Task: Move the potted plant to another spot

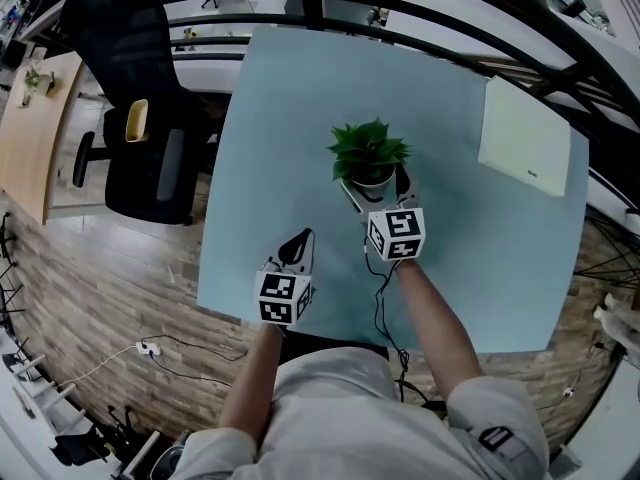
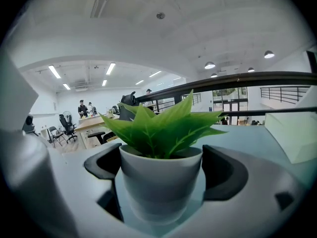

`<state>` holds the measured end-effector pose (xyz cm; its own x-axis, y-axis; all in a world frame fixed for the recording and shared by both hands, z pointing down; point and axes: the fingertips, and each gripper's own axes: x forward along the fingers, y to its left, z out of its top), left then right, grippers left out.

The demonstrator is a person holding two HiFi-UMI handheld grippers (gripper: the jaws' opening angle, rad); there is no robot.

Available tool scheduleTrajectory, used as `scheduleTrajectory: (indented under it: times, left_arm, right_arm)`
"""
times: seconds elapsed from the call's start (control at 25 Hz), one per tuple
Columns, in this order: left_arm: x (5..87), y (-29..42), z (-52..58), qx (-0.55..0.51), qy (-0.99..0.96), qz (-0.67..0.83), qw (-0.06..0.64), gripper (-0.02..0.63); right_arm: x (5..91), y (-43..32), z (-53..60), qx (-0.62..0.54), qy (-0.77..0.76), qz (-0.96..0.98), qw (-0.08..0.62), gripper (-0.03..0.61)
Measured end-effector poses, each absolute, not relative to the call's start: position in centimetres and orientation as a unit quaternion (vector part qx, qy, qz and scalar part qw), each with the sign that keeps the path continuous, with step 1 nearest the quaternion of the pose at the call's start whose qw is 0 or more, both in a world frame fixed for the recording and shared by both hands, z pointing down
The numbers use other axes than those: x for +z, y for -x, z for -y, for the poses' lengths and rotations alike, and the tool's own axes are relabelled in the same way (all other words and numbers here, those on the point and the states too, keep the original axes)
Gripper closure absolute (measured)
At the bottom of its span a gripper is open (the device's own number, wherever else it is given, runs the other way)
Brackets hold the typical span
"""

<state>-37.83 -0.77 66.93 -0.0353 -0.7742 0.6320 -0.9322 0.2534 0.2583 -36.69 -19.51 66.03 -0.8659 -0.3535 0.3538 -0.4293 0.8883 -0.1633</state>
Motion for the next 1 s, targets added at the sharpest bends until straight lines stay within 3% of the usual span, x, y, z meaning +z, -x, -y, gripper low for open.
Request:
scheduleTrajectory:
  times: [0.76,1.0]
  left_arm:
    - [66.5,37.5,-2.1,0.118,-0.678,0.639,0.342,0.601]
    - [66.8,38.5,-3.8,0.122,-0.690,0.626,0.343,0.601]
  right_arm:
    - [67.9,33.0,15.4,0.110,-0.293,0.929,0.197,0.067]
    - [68.4,32.8,14.0,0.129,-0.316,0.920,0.194,0.037]
